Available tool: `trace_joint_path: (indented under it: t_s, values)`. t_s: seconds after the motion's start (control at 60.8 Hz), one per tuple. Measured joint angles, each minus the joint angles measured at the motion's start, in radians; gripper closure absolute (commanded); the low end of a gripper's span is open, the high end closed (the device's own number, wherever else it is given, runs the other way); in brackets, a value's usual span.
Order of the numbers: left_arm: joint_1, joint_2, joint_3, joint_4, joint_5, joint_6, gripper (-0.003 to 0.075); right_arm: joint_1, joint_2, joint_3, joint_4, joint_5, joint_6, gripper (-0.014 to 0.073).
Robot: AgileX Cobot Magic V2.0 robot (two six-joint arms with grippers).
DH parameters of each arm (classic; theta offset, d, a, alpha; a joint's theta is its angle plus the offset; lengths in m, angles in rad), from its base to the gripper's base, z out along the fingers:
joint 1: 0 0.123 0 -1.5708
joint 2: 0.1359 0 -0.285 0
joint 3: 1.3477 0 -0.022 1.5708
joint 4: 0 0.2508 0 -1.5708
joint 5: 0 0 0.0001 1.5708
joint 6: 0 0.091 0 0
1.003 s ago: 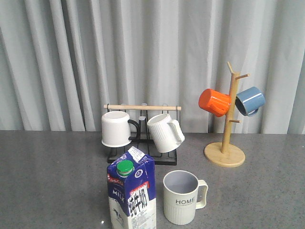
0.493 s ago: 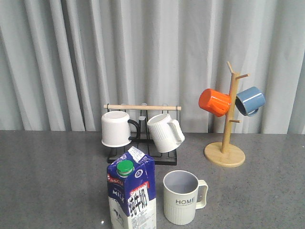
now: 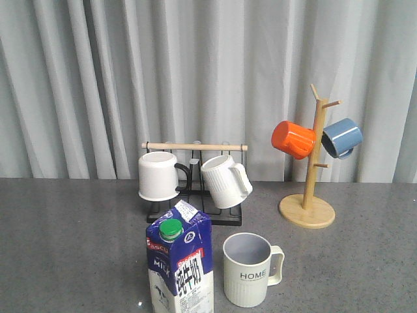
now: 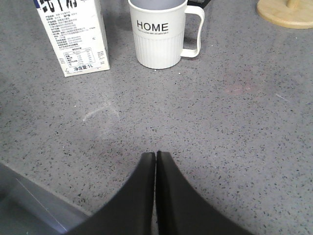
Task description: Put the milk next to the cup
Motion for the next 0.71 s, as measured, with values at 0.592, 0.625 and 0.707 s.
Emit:
trace_joint_path:
  t_s: [0.592, 0.625, 0.707]
  values:
    - [0.004, 0.000, 0.000, 0.001, -0.024, 0.000, 0.0728, 0.000, 0.000, 0.000, 0.000, 0.000, 0.000, 0.0599]
    - [0.004, 0.000, 0.000, 0.001, -0.025, 0.000, 0.0728, 0.000, 0.000, 0.000, 0.000, 0.000, 0.000, 0.0599]
    - [0.004, 0.000, 0.000, 0.001, -0.026, 0.000, 0.0728, 0.000, 0.000, 0.000, 0.000, 0.000, 0.000, 0.0599]
